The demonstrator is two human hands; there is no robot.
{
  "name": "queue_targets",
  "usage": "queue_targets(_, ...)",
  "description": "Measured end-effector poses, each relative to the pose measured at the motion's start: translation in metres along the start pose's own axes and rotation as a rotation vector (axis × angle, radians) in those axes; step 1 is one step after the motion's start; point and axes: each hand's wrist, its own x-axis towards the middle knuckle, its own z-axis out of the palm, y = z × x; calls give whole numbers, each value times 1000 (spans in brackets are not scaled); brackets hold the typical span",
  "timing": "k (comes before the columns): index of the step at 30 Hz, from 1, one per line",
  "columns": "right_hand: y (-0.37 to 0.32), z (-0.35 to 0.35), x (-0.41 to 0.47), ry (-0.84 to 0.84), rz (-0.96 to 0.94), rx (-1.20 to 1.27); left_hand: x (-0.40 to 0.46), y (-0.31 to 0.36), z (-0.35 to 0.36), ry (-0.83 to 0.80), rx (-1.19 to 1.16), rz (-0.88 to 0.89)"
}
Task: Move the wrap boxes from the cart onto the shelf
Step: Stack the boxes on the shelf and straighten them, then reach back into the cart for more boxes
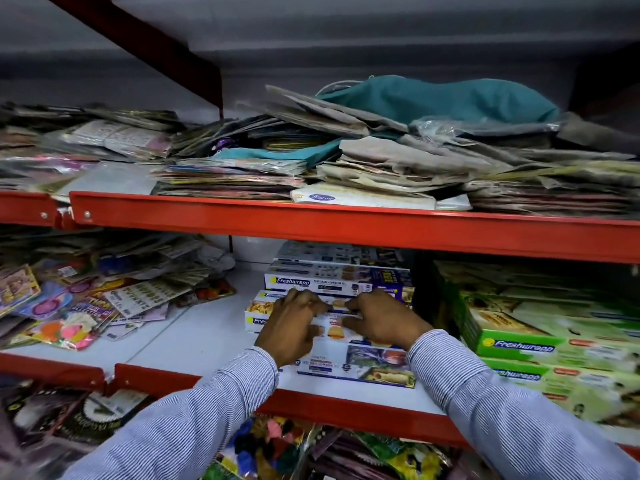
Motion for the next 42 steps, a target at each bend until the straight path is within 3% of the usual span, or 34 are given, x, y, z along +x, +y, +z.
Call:
queue_targets(9, 2, 28, -16, 252, 3, -64, -1, 1, 10, 24, -87, 23)
queue_targets(22, 8, 26, -20, 234, 25, -32, 0, 9, 15, -22, -70, 30)
queue_targets(31, 9, 29, -21, 196, 29, -95, -4, 16, 9, -123, 152, -11)
queue_targets(35, -2, 35, -48, 160, 40, -173, -37, 21, 7, -54, 185, -24)
queue_targets(38, -16, 53, -84, 341, 24, -152, -82, 31, 5, 33, 221, 11)
queue_targets(42, -46, 112, -147, 429, 18, -100, -172, 46, 22, -22, 224, -15)
